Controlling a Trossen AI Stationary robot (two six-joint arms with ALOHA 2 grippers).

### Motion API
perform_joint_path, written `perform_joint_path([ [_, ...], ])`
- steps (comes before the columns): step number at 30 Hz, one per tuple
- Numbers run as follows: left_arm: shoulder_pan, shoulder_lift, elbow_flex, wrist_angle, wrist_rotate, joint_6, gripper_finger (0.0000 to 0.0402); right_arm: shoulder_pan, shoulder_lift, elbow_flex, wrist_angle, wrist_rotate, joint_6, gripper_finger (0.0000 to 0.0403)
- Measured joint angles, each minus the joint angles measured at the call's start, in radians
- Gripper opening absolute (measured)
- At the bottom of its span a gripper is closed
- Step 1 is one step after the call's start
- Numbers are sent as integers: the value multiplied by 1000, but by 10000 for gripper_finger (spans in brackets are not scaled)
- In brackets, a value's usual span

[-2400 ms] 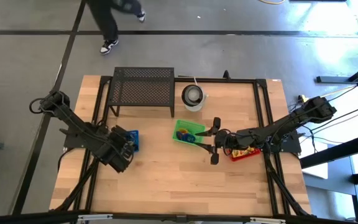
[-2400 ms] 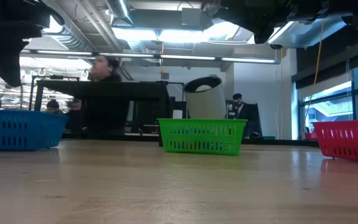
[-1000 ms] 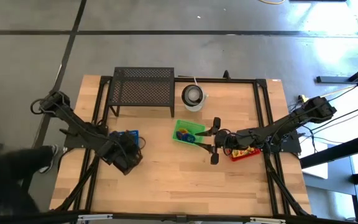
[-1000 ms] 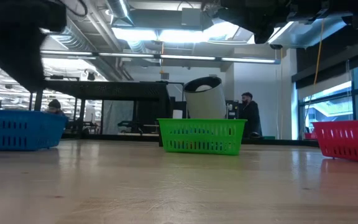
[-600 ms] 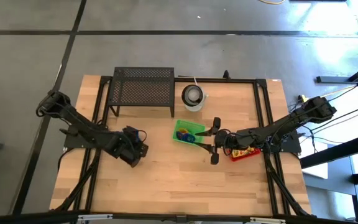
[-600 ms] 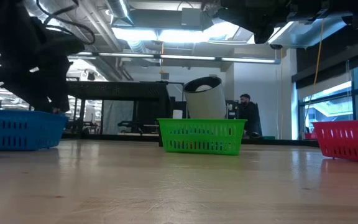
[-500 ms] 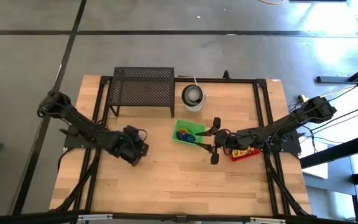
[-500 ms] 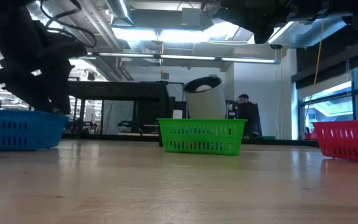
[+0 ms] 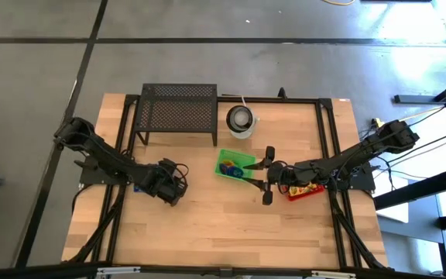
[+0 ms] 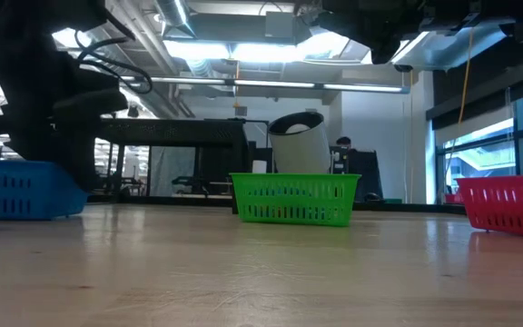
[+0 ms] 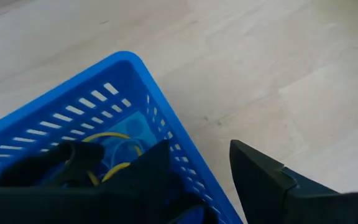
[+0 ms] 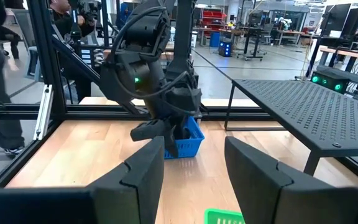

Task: Pick & Place Office Desk Supplies
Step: Put the blue bin on the shelf

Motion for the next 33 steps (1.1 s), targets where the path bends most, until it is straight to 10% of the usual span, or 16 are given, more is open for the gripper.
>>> perform_joint_path([
  [14, -22, 1, 0, 98, 29, 63, 69, 0, 0, 0, -4, 0, 0, 169],
  [33, -139, 1, 0, 394, 54, 530, 31, 0, 0, 0, -5, 4, 0, 169],
])
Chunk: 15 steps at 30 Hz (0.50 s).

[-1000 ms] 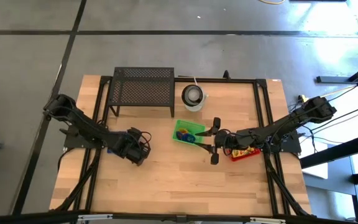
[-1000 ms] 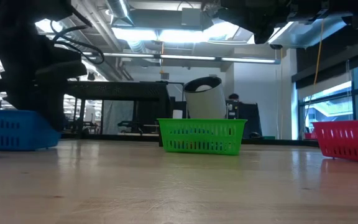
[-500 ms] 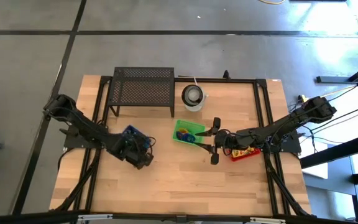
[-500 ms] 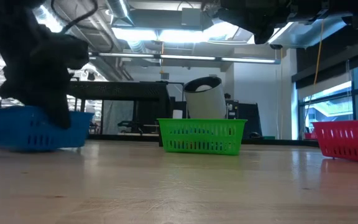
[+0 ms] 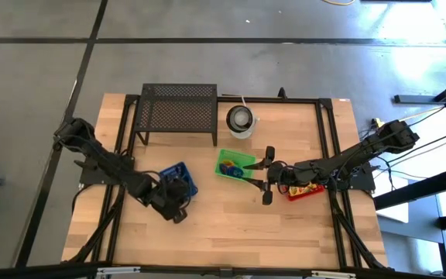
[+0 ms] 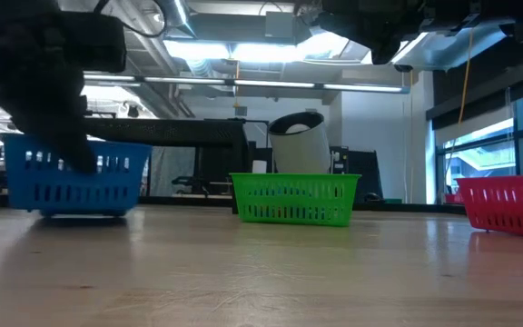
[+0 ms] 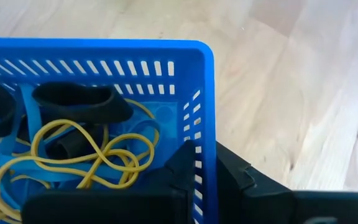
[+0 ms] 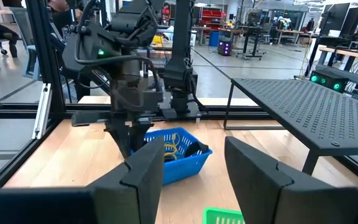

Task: Pick & Place Office Desk Supplies
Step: Put the blue bin on the shelf

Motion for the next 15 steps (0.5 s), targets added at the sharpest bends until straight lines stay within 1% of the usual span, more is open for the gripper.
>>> perform_joint_path([
  [6, -26, 0, 0, 0, -5, 113, 30, 0, 0, 0, 0, 0, 0, 169],
  [9, -34, 0, 0, -1, -8, 158, 19, 0, 0, 0, 0, 0, 0, 169],
  [11, -39, 0, 0, -1, -12, 174, 7, 0, 0, 0, 0, 0, 0, 169],
  [15, -48, 0, 0, 2, -13, 179, 5, 0, 0, 0, 0, 0, 0, 169],
])
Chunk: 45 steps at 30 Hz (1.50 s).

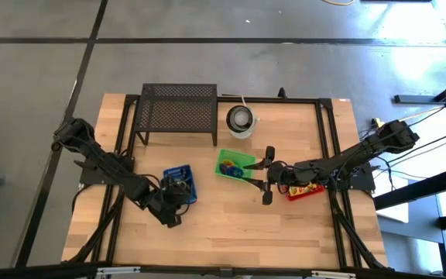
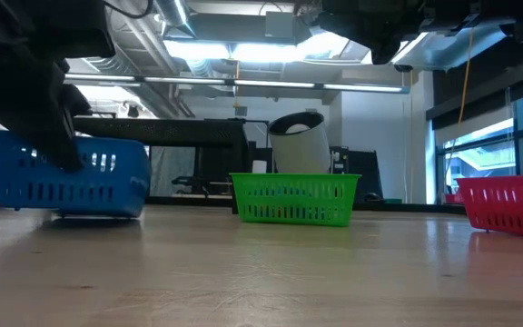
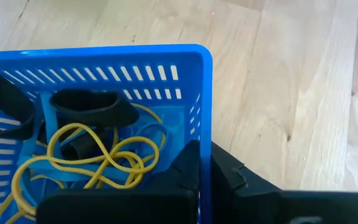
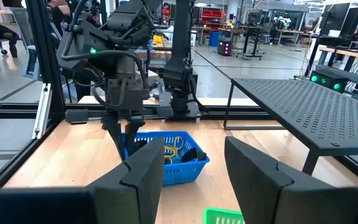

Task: Pick & Place Office Desk Supplies
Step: Put the blue bin on the shelf

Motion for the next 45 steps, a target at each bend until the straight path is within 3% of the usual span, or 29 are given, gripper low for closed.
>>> perform_joint_path([
  [5, -5, 0, 17, -3, -14, 16, 4, 0, 0, 0, 0, 0, 0, 169],
  [12, -6, 0, 147, 0, -47, 330, 4, 0, 0, 0, 0, 0, 0, 169],
  [21, 18, -2, 325, -19, -292, 786, 4, 0, 0, 0, 0, -1, 0, 169],
  [25, 69, -27, 410, -174, -347, 868, 4, 0, 0, 0, 0, -1, 0, 169],
  [30, 194, -111, 476, -445, -318, 855, 4, 0, 0, 0, 0, -4, 0, 169],
  [36, 371, -287, 476, -664, -197, 858, 3, 0, 0, 0, -9, -4, -1, 169],
  [45, 649, -475, 409, -752, -44, 883, 3, -7, 0, 0, -23, -3, -33, 169],
])
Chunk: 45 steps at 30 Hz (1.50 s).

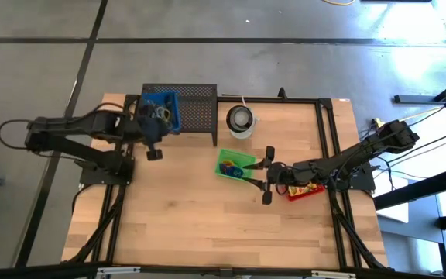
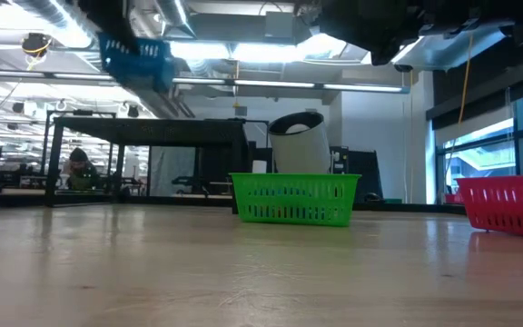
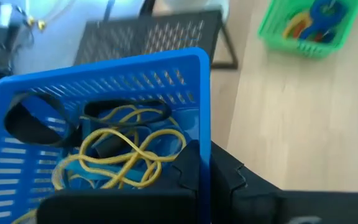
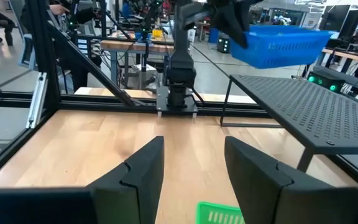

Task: Pick & Place Office Desk Supplies
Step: Put the blue bin on the shelf

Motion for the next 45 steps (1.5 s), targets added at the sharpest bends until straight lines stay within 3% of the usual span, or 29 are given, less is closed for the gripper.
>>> perform_joint_path([
  [5, 121, -28, -52, -21, 76, 67, 3, -14, 0, 0, -15, 0, 7, 169],
  [14, 279, -32, -111, -20, 92, 264, 3, -25, 0, 0, -55, 3, 8, 169],
  [22, 403, -31, -111, -19, 123, 294, 4, -25, 0, 0, -70, 3, 8, 169],
  [45, 468, -30, -111, -71, 151, 294, 25, -25, 0, 0, -81, 3, 7, 169],
])
